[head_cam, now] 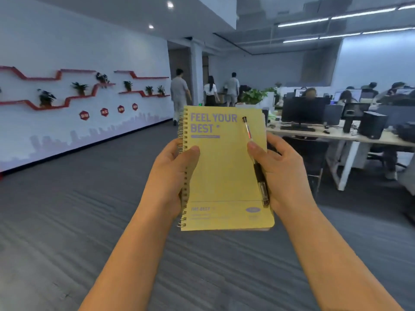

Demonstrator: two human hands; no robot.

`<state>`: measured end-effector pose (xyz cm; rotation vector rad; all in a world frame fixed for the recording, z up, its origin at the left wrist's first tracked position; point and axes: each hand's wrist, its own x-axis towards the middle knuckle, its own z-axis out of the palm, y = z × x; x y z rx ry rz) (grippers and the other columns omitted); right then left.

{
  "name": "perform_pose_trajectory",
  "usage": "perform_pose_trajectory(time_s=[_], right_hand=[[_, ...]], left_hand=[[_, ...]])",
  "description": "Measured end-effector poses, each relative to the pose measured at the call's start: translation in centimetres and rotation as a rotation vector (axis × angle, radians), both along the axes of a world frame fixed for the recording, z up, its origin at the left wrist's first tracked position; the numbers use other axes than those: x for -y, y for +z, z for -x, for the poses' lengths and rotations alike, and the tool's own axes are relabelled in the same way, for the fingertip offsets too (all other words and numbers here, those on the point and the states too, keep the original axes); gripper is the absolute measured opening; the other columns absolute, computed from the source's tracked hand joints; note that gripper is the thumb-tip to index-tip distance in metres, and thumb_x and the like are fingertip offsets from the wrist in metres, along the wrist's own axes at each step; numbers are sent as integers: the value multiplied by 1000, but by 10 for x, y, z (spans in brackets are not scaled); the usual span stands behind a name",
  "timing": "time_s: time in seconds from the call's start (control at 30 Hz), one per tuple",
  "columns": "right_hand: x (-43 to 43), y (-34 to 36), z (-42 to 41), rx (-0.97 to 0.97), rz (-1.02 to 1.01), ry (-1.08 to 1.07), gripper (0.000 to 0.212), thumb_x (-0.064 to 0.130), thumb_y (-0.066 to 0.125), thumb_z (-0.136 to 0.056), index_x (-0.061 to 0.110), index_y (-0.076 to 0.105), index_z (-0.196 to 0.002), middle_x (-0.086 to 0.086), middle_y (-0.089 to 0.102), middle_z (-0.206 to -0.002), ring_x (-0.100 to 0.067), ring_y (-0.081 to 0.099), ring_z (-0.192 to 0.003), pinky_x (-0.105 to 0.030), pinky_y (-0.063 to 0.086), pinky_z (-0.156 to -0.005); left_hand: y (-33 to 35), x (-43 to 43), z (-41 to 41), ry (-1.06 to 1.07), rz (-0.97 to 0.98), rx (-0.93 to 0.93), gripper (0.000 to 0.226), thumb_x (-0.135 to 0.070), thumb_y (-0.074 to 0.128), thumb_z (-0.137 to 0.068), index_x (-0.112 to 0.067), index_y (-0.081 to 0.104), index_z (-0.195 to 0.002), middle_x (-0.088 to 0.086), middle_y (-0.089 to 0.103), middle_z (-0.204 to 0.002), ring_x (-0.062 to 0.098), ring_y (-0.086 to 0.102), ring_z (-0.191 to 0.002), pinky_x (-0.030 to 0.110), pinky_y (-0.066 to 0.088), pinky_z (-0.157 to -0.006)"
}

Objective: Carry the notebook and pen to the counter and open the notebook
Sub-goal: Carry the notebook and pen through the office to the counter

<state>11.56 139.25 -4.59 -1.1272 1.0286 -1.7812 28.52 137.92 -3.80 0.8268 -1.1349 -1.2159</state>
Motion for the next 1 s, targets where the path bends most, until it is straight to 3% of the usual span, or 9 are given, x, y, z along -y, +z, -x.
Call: perform_pose_trajectory(time_s=[0.1,0.33,0.57,0.7,0.8,1.0], right_hand=[[76,3,5,-26,3,99,26,20,66,-87,29,62,-111,5,79,-84,-13,75,-76,-28,58,-58],[247,3,-52,-78,-5,373,32,23,66,-86,24,63,-118,7,78,-85,-8,74,-73,-24,56,-58],[394,-13,-188,-95,34,629,18,24,68,-85,33,65,-101,7,78,-82,-13,74,-72,-33,60,-65],[469,-6,-287,-74,23,761,23,20,68,-86,26,67,-108,6,79,-85,-11,74,-72,-27,59,-62],[513,5,-347,-60,35,836,27,19,67,-86,21,66,-113,4,79,-88,-10,74,-72,-25,59,-61],[606,5,-463,-45,49,970,28,20,67,-86,22,66,-113,5,79,-91,-13,75,-82,-32,60,-71]], left_hand=[[5,53,4,100,-16,-16,19,-16,53,-91,-20,66,-104,5,77,-94,22,73,-76,37,60,-61],[3,175,-43,428,-37,-62,22,-13,54,-90,-17,64,-110,7,74,-102,20,71,-79,33,58,-58],[-17,284,-158,696,10,-78,20,-11,55,-90,-20,67,-103,2,75,-96,21,70,-82,36,57,-67],[-7,341,-239,819,31,-81,20,-9,53,-90,-20,67,-98,-2,75,-85,15,71,-71,31,56,-58],[5,377,-290,896,29,-73,21,-9,52,-90,-18,67,-101,0,74,-91,16,71,-74,31,56,-61],[8,453,-385,1023,26,-71,24,-8,50,-90,-13,66,-107,10,73,-103,21,69,-82,37,58,-70]])
